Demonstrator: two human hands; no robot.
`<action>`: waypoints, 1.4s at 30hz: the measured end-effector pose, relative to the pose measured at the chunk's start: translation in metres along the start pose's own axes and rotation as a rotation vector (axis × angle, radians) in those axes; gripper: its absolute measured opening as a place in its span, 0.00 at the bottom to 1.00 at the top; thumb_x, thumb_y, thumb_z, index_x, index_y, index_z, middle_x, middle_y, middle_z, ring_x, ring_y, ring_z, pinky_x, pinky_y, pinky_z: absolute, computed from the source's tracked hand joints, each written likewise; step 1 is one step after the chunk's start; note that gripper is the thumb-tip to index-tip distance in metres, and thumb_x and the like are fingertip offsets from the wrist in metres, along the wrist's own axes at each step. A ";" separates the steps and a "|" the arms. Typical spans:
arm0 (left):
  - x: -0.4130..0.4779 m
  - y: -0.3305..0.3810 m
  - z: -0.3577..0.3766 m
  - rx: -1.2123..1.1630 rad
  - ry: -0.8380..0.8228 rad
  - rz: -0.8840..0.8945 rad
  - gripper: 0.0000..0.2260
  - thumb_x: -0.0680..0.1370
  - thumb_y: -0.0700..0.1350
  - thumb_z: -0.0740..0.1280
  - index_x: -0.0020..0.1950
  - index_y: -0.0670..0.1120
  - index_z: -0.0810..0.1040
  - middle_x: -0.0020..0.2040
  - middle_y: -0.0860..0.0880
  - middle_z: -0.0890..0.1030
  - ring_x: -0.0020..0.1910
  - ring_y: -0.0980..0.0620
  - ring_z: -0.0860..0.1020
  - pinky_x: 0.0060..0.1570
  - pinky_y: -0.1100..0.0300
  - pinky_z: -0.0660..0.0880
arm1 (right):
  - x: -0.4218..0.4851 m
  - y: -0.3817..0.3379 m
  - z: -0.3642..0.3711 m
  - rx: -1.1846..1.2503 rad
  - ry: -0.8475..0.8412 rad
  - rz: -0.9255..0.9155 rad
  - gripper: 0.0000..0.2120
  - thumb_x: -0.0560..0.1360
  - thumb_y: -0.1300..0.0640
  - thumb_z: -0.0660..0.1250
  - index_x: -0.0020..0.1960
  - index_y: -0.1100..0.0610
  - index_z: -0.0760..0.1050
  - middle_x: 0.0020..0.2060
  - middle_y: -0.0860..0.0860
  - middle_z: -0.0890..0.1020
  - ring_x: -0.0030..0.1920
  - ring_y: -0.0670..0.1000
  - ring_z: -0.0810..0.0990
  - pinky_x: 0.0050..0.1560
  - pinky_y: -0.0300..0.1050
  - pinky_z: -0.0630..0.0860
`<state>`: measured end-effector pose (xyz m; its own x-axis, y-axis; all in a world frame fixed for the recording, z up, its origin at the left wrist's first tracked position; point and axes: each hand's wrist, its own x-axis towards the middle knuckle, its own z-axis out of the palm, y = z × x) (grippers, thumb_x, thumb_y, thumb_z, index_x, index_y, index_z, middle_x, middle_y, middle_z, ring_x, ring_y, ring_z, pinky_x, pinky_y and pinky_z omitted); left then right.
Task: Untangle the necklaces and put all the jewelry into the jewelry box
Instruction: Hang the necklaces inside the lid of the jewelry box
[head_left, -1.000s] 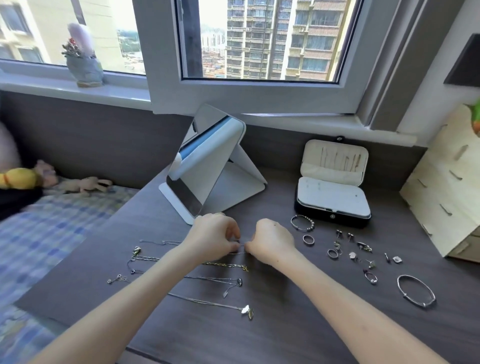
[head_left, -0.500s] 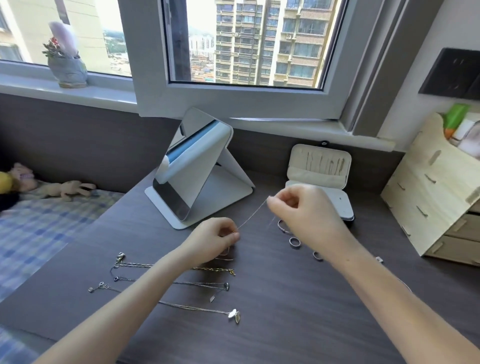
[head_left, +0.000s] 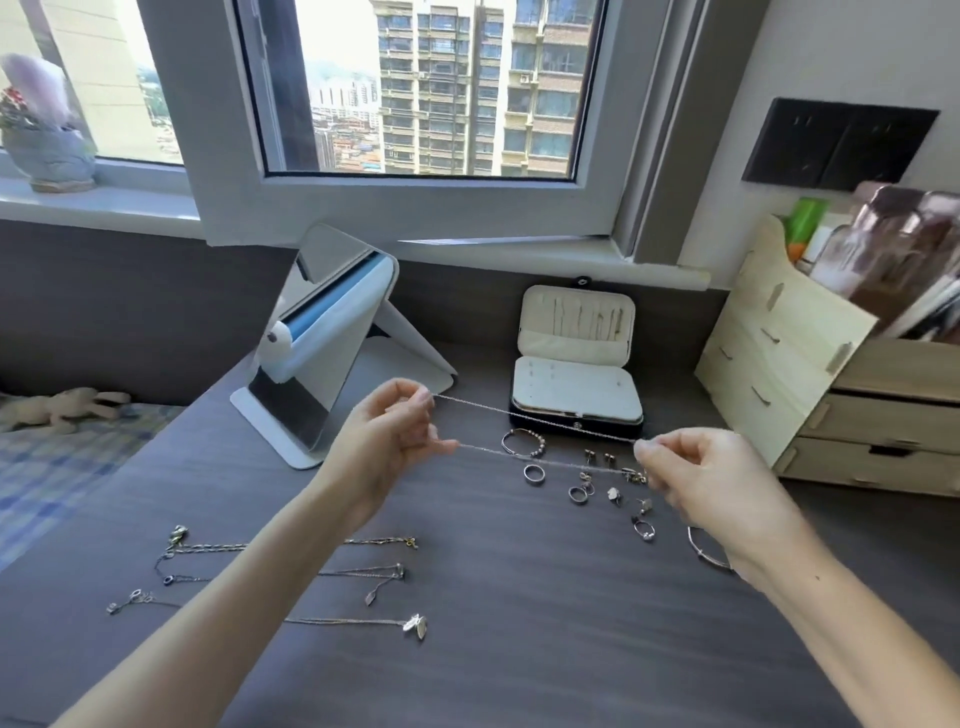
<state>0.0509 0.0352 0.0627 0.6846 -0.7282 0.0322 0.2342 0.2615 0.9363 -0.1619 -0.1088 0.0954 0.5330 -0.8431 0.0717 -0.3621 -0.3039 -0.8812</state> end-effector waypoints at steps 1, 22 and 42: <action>-0.001 0.003 0.004 0.076 -0.011 0.033 0.07 0.79 0.39 0.63 0.41 0.44 0.74 0.29 0.50 0.70 0.28 0.53 0.71 0.38 0.55 0.80 | -0.004 0.008 0.000 -0.047 -0.014 0.032 0.13 0.74 0.59 0.67 0.32 0.60 0.75 0.23 0.46 0.75 0.20 0.41 0.65 0.25 0.35 0.62; -0.005 0.047 0.112 1.428 -0.493 0.488 0.05 0.76 0.49 0.66 0.43 0.50 0.79 0.29 0.57 0.73 0.29 0.60 0.71 0.31 0.65 0.66 | -0.008 -0.018 0.000 0.130 -0.414 -0.115 0.07 0.74 0.60 0.69 0.49 0.51 0.81 0.44 0.46 0.85 0.48 0.45 0.82 0.52 0.38 0.75; 0.025 0.109 0.148 1.844 -0.359 0.776 0.29 0.75 0.66 0.45 0.54 0.44 0.70 0.33 0.50 0.71 0.34 0.47 0.71 0.30 0.56 0.65 | 0.056 -0.095 0.004 0.326 -0.517 -0.221 0.10 0.78 0.69 0.57 0.44 0.63 0.76 0.40 0.63 0.79 0.40 0.56 0.80 0.51 0.52 0.80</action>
<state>-0.0085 -0.0481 0.2174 0.0803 -0.9304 0.3576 -0.9797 -0.1397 -0.1437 -0.0945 -0.1250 0.1810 0.8972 -0.4288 0.1053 0.0057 -0.2273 -0.9738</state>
